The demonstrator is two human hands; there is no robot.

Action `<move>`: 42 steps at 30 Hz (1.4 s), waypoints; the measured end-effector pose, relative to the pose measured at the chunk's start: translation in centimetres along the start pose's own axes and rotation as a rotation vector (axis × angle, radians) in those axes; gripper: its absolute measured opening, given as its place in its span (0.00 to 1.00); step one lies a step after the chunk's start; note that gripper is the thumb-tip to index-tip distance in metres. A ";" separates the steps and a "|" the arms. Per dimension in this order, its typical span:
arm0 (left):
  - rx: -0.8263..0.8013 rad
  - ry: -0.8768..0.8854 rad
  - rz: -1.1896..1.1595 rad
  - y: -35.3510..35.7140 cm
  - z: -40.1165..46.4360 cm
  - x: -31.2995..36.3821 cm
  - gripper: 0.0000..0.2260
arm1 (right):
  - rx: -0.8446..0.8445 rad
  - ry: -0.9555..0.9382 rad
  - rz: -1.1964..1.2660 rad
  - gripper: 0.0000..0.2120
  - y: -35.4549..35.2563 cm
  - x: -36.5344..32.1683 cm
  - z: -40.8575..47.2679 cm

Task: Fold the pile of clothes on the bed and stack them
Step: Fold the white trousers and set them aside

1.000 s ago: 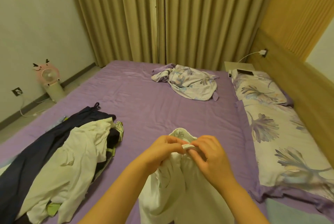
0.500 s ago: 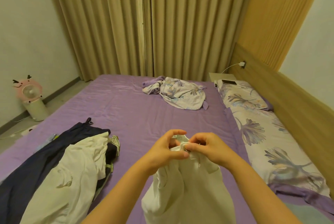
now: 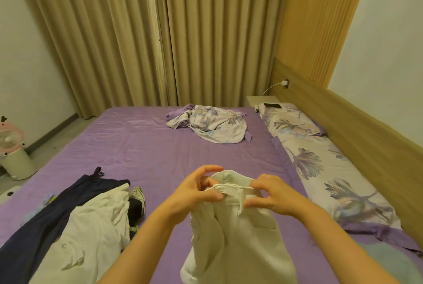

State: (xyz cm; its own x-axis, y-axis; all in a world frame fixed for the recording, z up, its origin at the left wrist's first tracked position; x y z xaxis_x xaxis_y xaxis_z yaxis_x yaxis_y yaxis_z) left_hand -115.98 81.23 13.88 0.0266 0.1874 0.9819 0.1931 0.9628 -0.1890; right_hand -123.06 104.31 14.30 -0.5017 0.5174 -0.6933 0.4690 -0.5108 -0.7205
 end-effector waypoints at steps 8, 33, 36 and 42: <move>-0.049 -0.008 -0.004 -2.5 -0.8 -0.6 0.21 | 0.273 0.040 0.033 0.11 -0.7 1.5 0.0; -0.047 -0.185 -0.192 -3.6 0.9 -1.2 0.23 | 0.495 0.108 0.552 0.11 0.0 -1.2 2.7; -0.002 -0.066 0.091 -4.0 1.0 -1.9 0.19 | 0.477 0.122 0.620 0.10 -0.6 -1.0 2.9; -0.010 -0.059 0.691 -5.2 1.3 -5.6 0.06 | 0.420 0.167 0.618 0.14 -0.7 -1.2 3.2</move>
State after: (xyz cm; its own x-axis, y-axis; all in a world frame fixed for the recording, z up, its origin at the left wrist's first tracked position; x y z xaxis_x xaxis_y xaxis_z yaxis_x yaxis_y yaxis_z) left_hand -118.43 75.42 9.38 0.0933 0.7678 0.6339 0.1598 0.6169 -0.7707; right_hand -125.09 101.89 15.71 -0.1054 0.1326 -0.9856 0.2963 -0.9419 -0.1584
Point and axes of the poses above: each hand's wrist, its own z-axis towards the middle knuckle, its own y-axis out of the palm, x = y × z, the point moved 1 cm from there along z, towards the middle knuckle, and after that the axes turned 14 degrees about z, right-handed, at the moved point
